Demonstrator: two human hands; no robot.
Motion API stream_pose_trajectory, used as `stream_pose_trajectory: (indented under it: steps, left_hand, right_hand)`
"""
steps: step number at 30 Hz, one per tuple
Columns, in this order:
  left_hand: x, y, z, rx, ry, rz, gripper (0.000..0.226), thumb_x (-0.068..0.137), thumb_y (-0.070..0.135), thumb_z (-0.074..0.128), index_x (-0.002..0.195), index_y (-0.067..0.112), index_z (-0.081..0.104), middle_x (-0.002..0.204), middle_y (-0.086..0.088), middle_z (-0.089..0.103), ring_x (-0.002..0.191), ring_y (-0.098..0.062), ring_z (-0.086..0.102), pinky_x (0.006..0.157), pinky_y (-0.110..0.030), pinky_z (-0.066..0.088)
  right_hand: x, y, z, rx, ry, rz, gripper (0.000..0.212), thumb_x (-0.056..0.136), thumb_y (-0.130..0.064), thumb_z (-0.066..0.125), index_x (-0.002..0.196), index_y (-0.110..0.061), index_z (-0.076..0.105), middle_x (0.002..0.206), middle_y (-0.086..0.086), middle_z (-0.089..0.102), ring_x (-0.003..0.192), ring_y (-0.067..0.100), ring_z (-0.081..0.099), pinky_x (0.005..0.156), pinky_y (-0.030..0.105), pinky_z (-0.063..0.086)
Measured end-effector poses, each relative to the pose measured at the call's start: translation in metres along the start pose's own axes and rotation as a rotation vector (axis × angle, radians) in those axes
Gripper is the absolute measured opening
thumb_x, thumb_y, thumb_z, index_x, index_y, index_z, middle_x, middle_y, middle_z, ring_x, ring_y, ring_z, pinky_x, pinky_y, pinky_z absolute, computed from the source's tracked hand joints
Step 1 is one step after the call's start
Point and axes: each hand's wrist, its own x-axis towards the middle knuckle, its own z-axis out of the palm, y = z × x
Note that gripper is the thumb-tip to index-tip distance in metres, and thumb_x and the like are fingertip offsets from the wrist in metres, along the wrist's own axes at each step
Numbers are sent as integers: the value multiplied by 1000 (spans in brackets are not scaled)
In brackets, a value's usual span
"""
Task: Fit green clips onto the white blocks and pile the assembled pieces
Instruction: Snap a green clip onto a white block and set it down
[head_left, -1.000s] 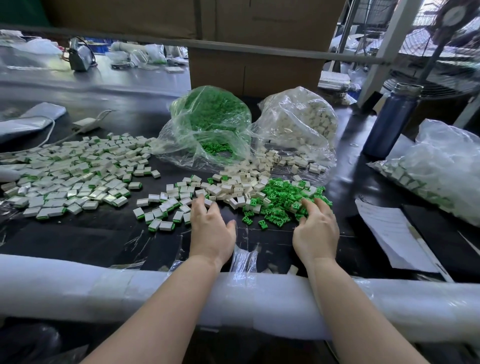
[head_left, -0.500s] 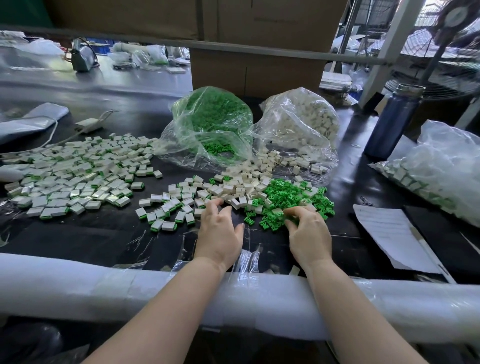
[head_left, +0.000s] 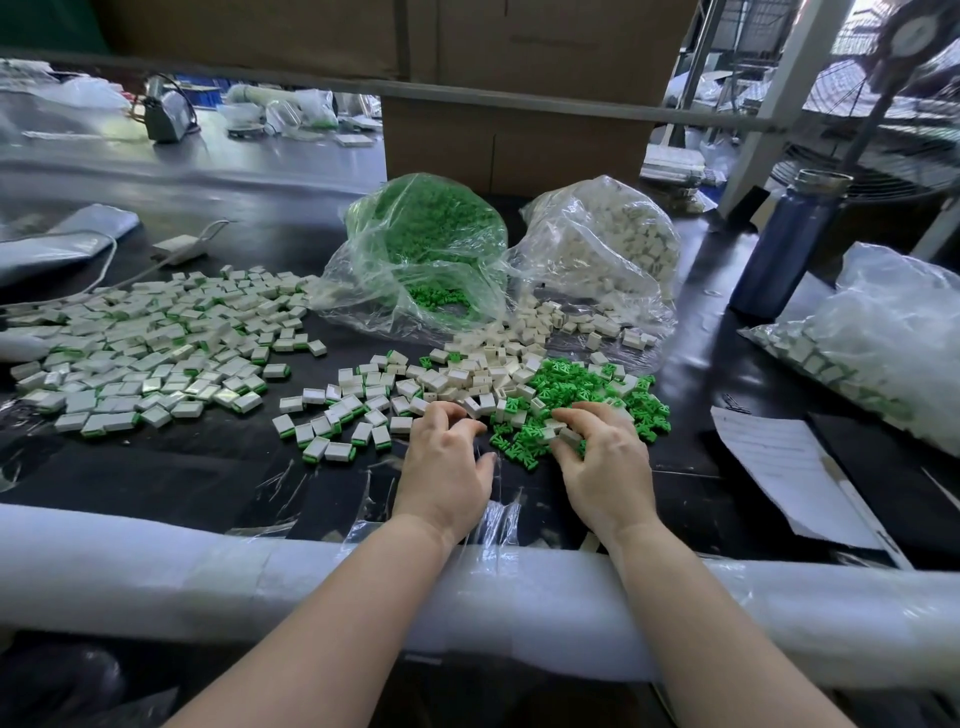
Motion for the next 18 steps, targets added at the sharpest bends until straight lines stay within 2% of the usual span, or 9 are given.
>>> stream_pose_trajectory:
  steps: [2, 5, 8, 12, 14, 18]
  left_hand:
    - [0, 0, 0, 4, 0, 4, 37, 91, 26, 56, 124, 11, 54, 125, 0, 35, 121, -18, 34, 103, -22, 27]
    - [0, 0, 0, 7, 2, 11, 36, 90, 26, 56, 123, 11, 55, 124, 0, 36, 120, -18, 34, 103, -22, 28]
    - [0, 0, 1, 5, 5, 18, 35, 90, 26, 57, 122, 12, 55, 124, 0, 36, 120, -17, 34, 104, -23, 28]
    - [0, 1, 0, -17, 12, 40, 35, 90, 25, 57, 122, 12, 56, 122, 0, 38, 119, -17, 36, 105, -23, 30]
    - [-1, 3, -3, -57, 39, 80, 34, 89, 24, 59, 122, 13, 57, 117, 3, 41, 117, -15, 39, 101, -19, 30]
    - [-2, 9, -9, -214, 12, 167, 37, 87, 22, 62, 123, 16, 58, 113, 2, 56, 105, -15, 52, 95, -23, 40]
  right_hand:
    - [1, 1, 3, -100, -66, 5, 33, 95, -31, 50, 127, -28, 56, 136, -5, 45, 129, 16, 33, 106, 32, 22]
    - [1, 0, 6, -154, -101, -10, 30, 95, -35, 47, 122, -31, 59, 137, -5, 44, 129, 17, 31, 105, 32, 19]
    - [1, 1, 6, -128, -45, -32, 22, 92, -32, 54, 109, -24, 65, 126, -4, 50, 122, 17, 37, 101, 31, 21]
    - [0, 0, 3, -93, 64, -67, 15, 87, -20, 63, 102, -17, 66, 113, -1, 57, 111, 19, 46, 94, 30, 27]
    - [-2, -4, 1, -16, 99, -128, 14, 84, -13, 67, 98, -13, 68, 102, 2, 63, 101, 22, 52, 92, 32, 33]
    - [-7, -12, -3, 135, -4, -274, 17, 80, -7, 70, 96, -10, 70, 94, 1, 68, 92, 20, 57, 82, 24, 41]
